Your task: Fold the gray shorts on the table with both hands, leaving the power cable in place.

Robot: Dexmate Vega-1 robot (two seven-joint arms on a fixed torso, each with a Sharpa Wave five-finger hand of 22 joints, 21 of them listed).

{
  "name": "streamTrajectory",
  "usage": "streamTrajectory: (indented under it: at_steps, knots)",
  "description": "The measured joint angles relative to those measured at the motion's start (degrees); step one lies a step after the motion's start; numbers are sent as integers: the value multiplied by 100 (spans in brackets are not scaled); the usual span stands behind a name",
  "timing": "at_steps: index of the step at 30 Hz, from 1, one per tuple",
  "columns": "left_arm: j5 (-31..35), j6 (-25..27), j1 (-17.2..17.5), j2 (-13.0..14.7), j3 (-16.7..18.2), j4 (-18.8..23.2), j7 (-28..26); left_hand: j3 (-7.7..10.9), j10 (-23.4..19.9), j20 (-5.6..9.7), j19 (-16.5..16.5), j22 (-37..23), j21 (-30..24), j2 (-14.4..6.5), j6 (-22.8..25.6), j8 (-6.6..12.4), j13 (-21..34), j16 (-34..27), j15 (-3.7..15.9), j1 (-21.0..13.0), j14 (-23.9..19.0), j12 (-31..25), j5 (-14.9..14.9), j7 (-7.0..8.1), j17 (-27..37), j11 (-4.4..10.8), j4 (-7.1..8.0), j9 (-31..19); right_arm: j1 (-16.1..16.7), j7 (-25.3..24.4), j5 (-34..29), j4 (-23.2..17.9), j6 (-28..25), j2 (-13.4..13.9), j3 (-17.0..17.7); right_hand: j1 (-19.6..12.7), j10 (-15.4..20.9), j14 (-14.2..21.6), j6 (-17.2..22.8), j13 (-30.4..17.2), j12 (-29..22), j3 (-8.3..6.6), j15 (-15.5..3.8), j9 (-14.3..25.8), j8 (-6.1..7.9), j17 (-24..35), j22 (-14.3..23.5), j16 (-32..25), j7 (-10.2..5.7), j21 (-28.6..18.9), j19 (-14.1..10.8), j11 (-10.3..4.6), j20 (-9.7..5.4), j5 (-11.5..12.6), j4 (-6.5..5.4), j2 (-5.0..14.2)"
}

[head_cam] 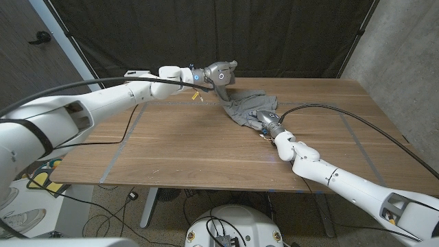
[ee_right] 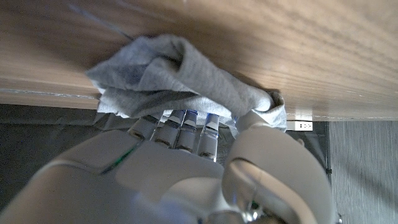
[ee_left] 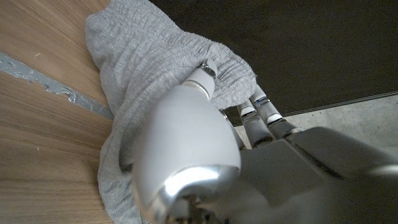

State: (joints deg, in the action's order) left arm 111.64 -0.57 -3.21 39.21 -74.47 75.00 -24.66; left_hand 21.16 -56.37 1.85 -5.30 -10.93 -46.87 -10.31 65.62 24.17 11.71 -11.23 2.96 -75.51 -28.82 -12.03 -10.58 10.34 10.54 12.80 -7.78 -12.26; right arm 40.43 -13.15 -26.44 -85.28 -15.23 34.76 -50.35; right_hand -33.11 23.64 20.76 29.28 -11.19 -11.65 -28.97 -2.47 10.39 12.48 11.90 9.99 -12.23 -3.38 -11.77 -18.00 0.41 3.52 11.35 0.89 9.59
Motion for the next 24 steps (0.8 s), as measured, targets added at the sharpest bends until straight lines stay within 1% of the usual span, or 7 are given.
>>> streamTrajectory:
  at_steps: [6, 7, 11, 12, 19, 24]
  knots:
    - [57, -133, -202, -74, -159, 41, -87, 0, 0, 0, 0, 0, 0, 23, 0, 22, 0, 0, -31, -23, -31, 0, 0, 0, 0, 0, 0, 4, 18, -10, -2, 14, 75, 21, 4, 0, 0, 0, 0, 0, 0, 0, 0, 0, 0, -1, 0, 5, 0, -1, 1, 0, 1, 0, -1, 0]
    - [90, -216, -251, -92, -202, 55, -123, 0, 0, 0, 0, 0, 0, 23, 0, 22, 0, 11, -31, -23, -31, 0, 0, 0, 0, 0, 0, 4, 24, -10, -4, 33, 99, 30, 6, 0, 0, 0, 0, 0, 0, 1, 0, 0, -2, -2, 0, 6, 0, -1, 10, 0, 10, 0, -1, 0]
    - [103, -248, -390, -149, -314, 85, -137, 0, 0, 0, 0, 0, 0, 38, 0, 22, 0, 22, -31, -38, -31, 0, 0, 0, 0, 0, 0, 4, 24, -12, -16, 42, 177, 32, 7, 0, 0, -1, -1, 0, 0, 1, 0, 13, -32, -4, 0, 10, 0, -1, 11, 0, 10, 0, -1, 0]
    - [143, -350, -402, -155, -324, 88, -167, 0, 0, 0, 0, 0, 0, 38, 0, 22, 0, 22, -31, -38, -31, 0, 0, 0, 0, 0, 0, 4, 24, -12, -16, 42, 178, 32, 7, 0, 0, -3, -1, 0, 0, 1, 1, 15, -32, -6, 0, 11, 0, -1, 11, 0, 10, 0, -1, 0]
    - [208, -503, -633, -287, -502, 95, -206, 0, 0, -1, 0, -1, -39, 38, 0, 40, 0, 22, -31, -38, -31, 0, 0, 0, -1, 0, 0, 5, 0, -13, -67, 148, 349, 35, -34, 16, -1, -23, -1, 2, 0, -15, 20, 16, -33, -8, -1, -7, 0, -1, 12, 0, 11, 0, 15, 16]
    - [247, -609, -796, -412, -621, 24, -291, -23, 0, -1, 0, -1, -39, 38, 0, 44, 0, 22, -30, -38, -30, 0, 0, 0, -1, 0, -23, 5, -50, -3, -103, 253, 458, 4, -75, 16, -1, -24, -1, 3, 0, -14, 20, 16, -33, -8, -1, -7, 0, -1, 17, 0, 16, 0, 14, 16]
